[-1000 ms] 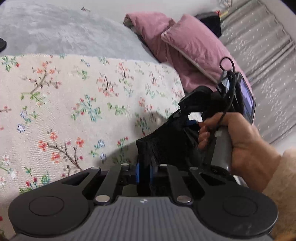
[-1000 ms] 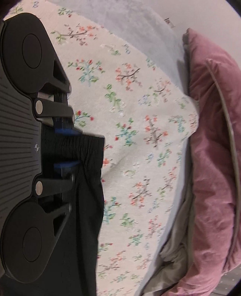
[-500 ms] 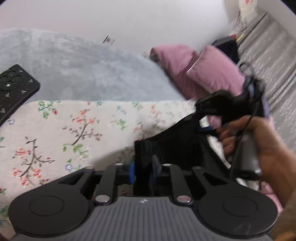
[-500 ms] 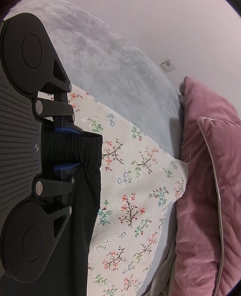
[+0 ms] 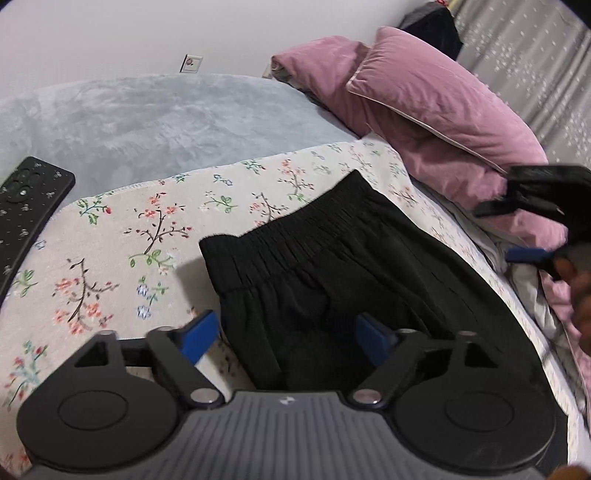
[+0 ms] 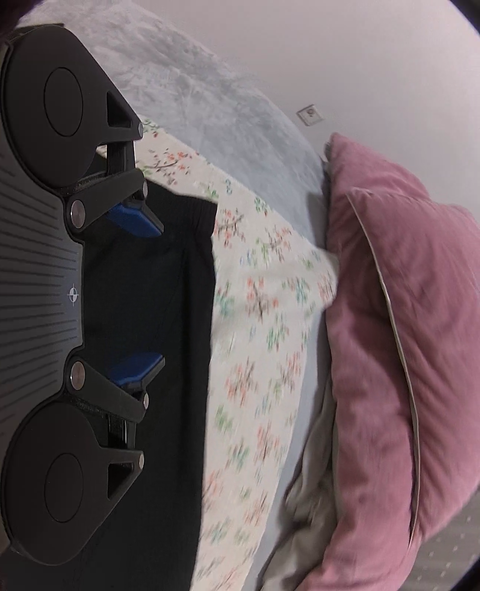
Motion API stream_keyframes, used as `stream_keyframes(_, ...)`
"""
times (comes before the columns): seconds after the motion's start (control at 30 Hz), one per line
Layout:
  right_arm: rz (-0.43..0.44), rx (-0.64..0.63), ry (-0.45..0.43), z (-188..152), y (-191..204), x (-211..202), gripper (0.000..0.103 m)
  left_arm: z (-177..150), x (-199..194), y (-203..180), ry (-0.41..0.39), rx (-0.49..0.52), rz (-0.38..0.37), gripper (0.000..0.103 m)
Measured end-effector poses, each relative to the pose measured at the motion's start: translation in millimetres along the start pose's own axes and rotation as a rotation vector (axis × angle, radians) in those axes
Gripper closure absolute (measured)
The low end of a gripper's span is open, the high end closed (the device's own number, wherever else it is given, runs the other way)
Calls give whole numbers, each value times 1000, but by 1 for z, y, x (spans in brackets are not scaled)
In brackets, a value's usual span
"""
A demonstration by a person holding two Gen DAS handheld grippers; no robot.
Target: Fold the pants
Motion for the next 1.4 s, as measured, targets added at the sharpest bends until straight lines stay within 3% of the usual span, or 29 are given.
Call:
stream_keyframes(0.27, -3, 77, -29, -59, -72, -101, 20, -38, -39, -31, 41, 77, -62, 0)
stream_keyframes(0.43, -21, 134, -47, -117, -133, -165, 12, -81, -60, -60, 74, 200, -108, 0)
stream_keyframes(0.73, -160, 200, -70, -229, -253, -274, 11, -176, -82, -105, 106, 480, -144, 0)
stream_keyframes(0.9, -279, 218, -65, -289, -315, -328, 11, -230, -95, -137, 115, 679, -217, 0)
stream_keyframes(1.0, -348, 257, -68, -326, -348, -358, 11, -256, -99, -151, 153, 737, -287, 0)
stream_keyframes(1.1, -389, 372, -69, -369, -381, -383, 11, -249, -89, -148, 144, 696, -293, 0)
stream_keyframes(1.23, -402, 589, -98, -423, -416, -405, 11, -224, -64, -124, 193, 497, -274, 1)
stream_keyframes(1.4, -369, 854, -167, -469, -442, -399, 14, -202, -39, -100, 229, 263, -302, 22)
Point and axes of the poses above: each gripper's, at about its wrist camera, not at the fingertips, and x roughly the way its jaws point, y to its left, z to its top, the point moved 10 cm from there along x, roughly the way its jaws point, and after that the axes turned 9 degrees about z, right-handed, at the moved point
